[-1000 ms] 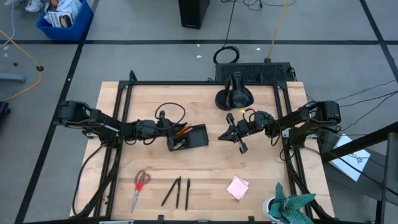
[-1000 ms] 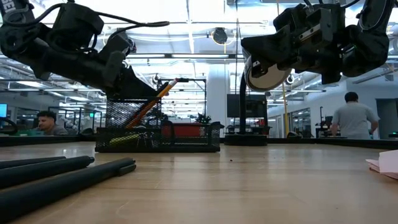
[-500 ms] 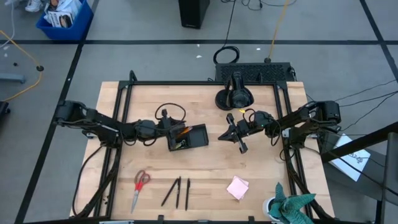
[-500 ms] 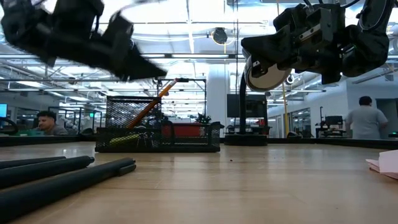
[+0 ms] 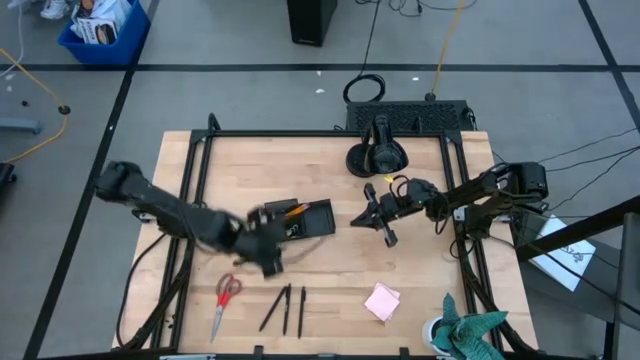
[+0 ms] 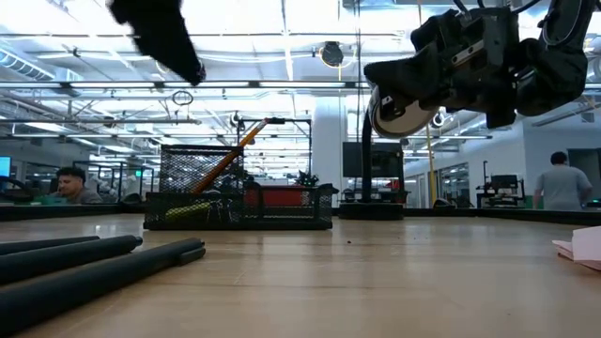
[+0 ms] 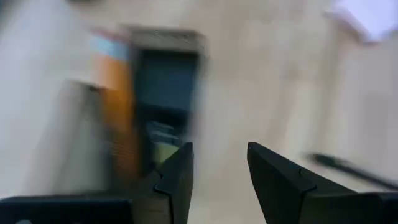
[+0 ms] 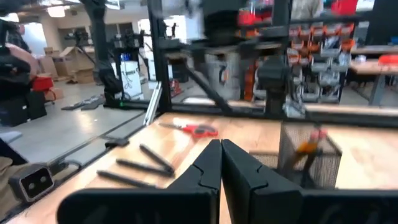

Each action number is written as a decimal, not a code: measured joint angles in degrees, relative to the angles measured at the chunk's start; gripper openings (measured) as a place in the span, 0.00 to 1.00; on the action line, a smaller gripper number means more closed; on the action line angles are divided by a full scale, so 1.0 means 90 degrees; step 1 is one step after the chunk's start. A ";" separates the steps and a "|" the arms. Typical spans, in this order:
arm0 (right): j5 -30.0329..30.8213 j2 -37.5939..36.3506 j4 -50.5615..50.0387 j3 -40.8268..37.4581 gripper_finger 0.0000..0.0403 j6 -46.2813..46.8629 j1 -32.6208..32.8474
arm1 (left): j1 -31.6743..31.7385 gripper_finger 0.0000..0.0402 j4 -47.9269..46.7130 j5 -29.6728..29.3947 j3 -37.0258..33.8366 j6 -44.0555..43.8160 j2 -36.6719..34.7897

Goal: Pick and place office supplies into organizer
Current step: Put the black pen into the black desk organizer

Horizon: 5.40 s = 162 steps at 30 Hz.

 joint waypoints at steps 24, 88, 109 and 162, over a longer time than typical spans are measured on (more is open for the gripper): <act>0.0003 0.0000 -0.0038 -0.0002 0.01 0.0121 0.0000 | -0.1581 0.39 0.0819 0.1889 0.0741 -0.4442 0.2855; 0.0023 0.0000 -0.0116 -0.0002 0.01 0.0164 0.0000 | -0.1525 0.11 -0.2107 -0.1435 0.0636 -0.3186 0.2432; 0.0041 0.0000 -0.0061 -0.0002 0.01 0.0059 0.0000 | -0.0782 0.12 0.1383 -0.3891 -0.1848 0.0644 -0.1844; 0.0511 0.0000 0.0369 -0.0002 0.01 -0.0230 -0.0002 | 0.3514 0.12 0.9612 0.2215 -0.5603 0.4154 -0.0775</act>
